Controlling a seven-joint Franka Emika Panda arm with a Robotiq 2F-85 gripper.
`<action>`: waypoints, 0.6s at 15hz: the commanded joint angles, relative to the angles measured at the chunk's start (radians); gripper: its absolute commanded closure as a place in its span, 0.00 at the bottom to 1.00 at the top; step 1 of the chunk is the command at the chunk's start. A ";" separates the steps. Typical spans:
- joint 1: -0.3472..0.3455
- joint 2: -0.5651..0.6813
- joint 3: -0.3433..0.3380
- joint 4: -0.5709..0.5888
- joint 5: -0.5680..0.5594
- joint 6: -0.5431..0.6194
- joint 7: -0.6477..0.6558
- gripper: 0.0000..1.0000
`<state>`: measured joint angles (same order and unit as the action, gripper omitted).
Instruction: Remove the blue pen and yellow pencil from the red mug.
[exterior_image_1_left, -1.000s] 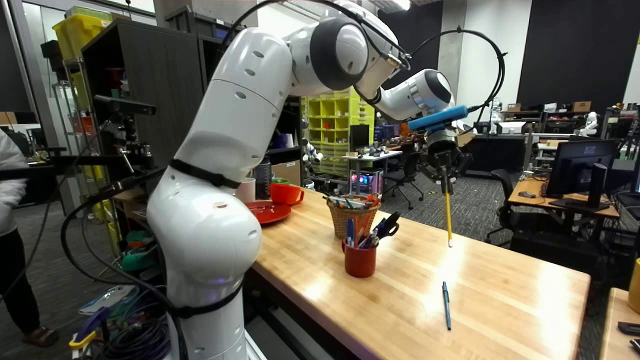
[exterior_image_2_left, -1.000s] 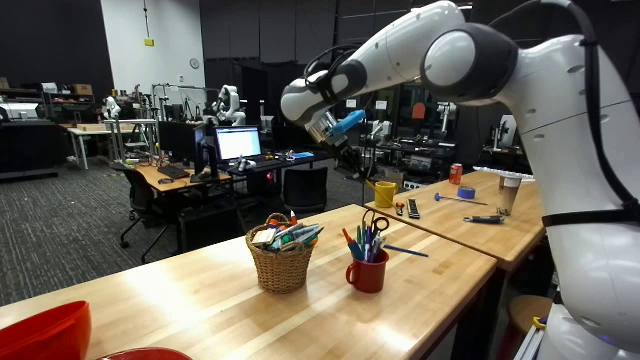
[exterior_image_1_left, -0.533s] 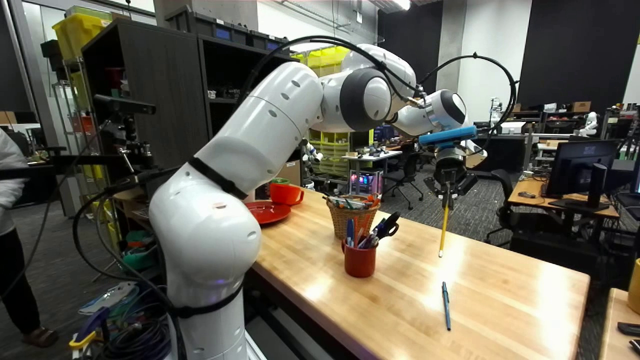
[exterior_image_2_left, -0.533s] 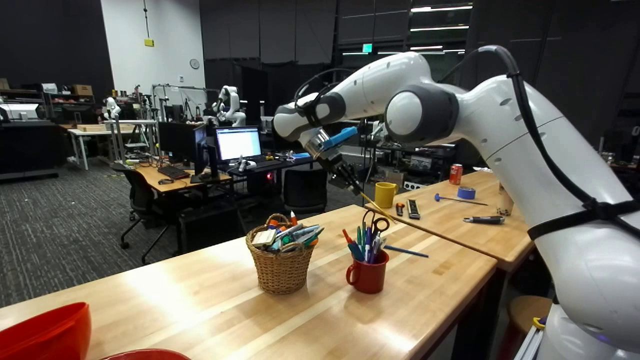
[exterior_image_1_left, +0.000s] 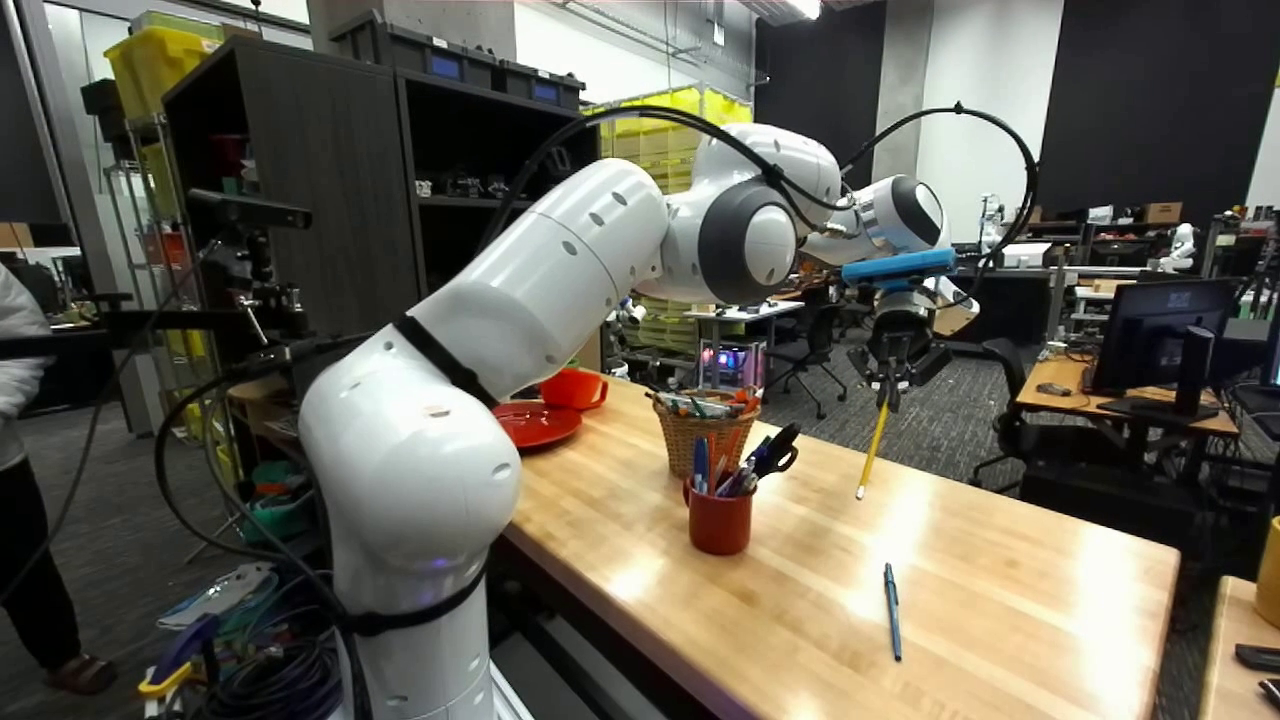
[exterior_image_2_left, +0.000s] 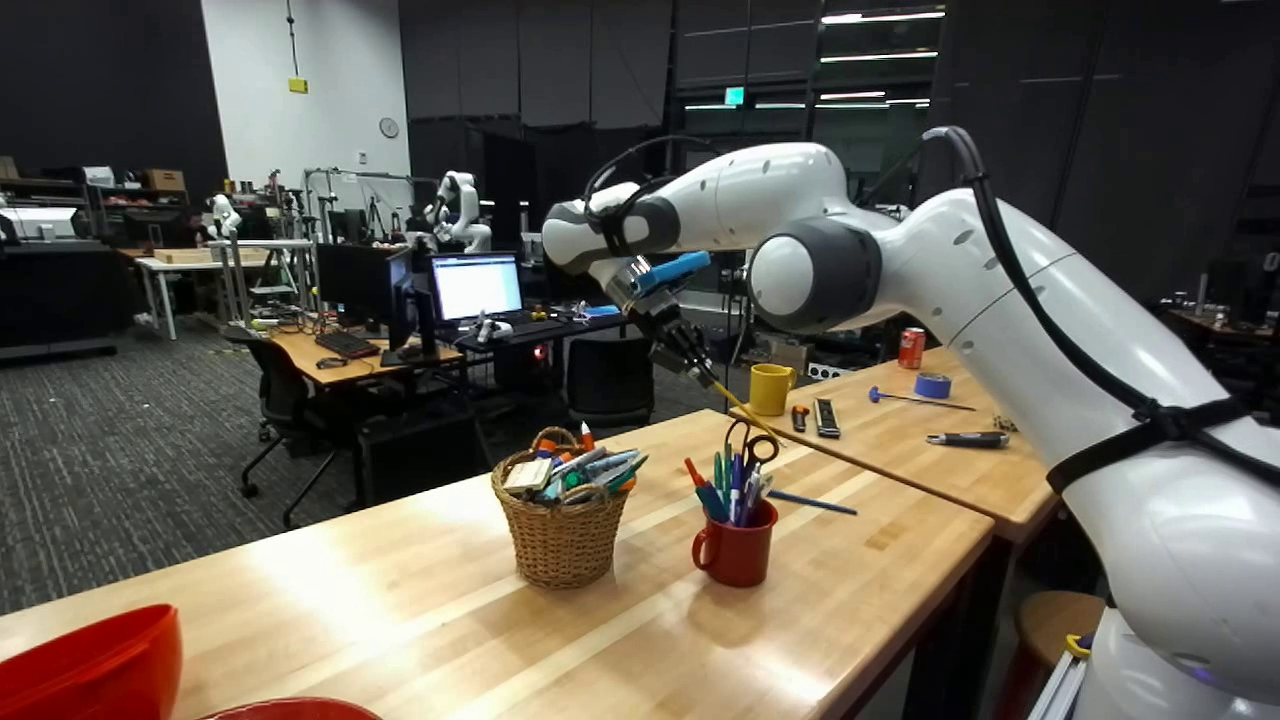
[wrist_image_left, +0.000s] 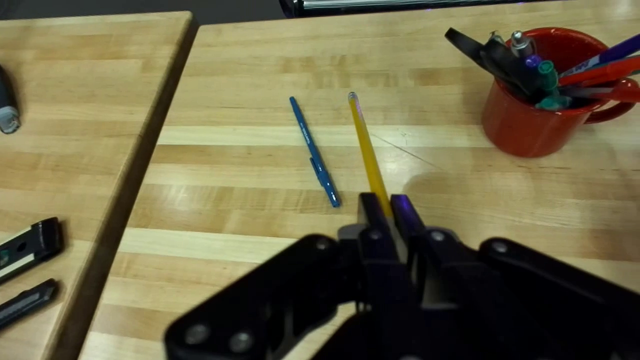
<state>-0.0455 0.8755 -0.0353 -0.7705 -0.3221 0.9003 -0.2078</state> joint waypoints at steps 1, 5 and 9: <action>-0.007 0.053 -0.001 0.114 0.021 -0.056 0.000 0.98; -0.008 0.077 0.001 0.156 0.020 -0.073 -0.002 0.98; -0.010 0.094 0.004 0.183 0.022 -0.083 -0.006 0.60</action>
<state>-0.0465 0.9430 -0.0352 -0.6498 -0.3211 0.8511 -0.2078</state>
